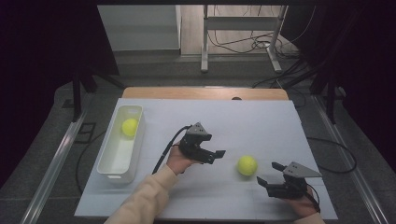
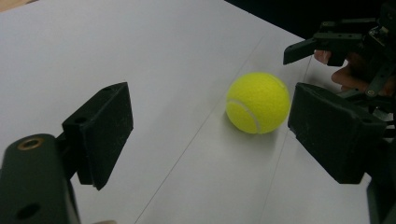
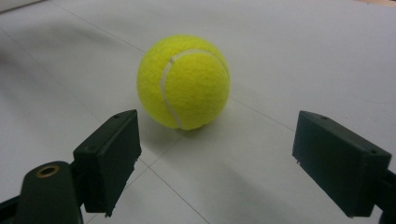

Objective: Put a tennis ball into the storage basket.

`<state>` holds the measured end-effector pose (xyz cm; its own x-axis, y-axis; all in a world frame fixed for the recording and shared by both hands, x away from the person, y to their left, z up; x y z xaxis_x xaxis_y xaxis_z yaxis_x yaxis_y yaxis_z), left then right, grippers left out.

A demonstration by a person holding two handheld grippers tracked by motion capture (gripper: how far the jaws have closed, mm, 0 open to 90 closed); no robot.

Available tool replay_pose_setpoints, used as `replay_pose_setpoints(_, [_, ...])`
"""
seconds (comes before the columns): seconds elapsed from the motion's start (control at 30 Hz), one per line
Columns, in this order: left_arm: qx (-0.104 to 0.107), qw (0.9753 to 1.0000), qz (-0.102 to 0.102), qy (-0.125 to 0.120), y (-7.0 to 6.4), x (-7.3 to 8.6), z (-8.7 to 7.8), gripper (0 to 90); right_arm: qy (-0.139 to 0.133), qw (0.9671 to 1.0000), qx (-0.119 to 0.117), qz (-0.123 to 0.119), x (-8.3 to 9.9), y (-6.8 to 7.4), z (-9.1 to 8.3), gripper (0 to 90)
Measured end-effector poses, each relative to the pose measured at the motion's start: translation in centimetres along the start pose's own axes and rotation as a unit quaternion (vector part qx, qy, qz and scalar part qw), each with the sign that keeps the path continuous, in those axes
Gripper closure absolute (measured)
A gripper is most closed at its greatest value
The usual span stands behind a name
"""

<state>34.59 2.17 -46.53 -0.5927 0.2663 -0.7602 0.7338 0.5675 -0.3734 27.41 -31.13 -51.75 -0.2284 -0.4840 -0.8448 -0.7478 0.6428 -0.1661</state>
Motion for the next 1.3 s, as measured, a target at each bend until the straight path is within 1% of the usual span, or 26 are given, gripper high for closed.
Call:
replay_pose_setpoints(0.33, [0.008,0.9999,0.007,0.009,-0.5,0.0,0.8,14.8,0.001,1.0,0.001,0.0,0.1,0.0,0.0,15.9])
replay_pose_setpoints(0.6, [0.008,0.9998,0.012,0.015,-0.9,0.0,1.4,14.7,0.001,1.0,0.004,-0.003,0.0,0.0,0.0,15.9])
replay_pose_setpoints(0.9, [0.014,0.9995,0.017,0.024,-1.2,-0.1,2.2,14.5,0.001,1.0,0.003,-0.003,0.0,0.0,0.0,15.9])
replay_pose_setpoints(1.0, [0.015,0.9995,0.014,0.024,-1.3,-0.1,2.4,14.4,0.002,1.0,0.003,-0.003,0.0,0.0,0.0,15.9])
replay_pose_setpoints(1.1, [0.017,0.9993,0.017,0.029,-1.2,-0.1,2.7,14.4,0.002,1.0,0.003,-0.003,0.0,0.0,0.0,15.9])
replay_pose_setpoints(1.2, [0.018,0.9993,0.014,0.029,-1.3,-0.1,3.0,14.4,0.001,1.0,0.004,-0.003,0.0,0.0,0.0,15.9])
replay_pose_setpoints(1.3, [0.019,0.9991,0.014,0.035,-1.2,0.0,3.4,14.3,0.001,1.0,0.005,-0.002,0.0,0.0,0.0,15.9])
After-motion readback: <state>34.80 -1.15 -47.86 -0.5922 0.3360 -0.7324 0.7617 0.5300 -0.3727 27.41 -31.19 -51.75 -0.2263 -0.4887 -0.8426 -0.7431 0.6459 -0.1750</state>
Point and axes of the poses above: each handheld gripper's, and its own axes: z roughly forward along the jaws, x roughly out of its underside, y roughly to its left, the point moved 1 cm from there along z, roughly forward along the jaws, and after that the axes turned 11 degrees about -z, right-handed, at the moved point
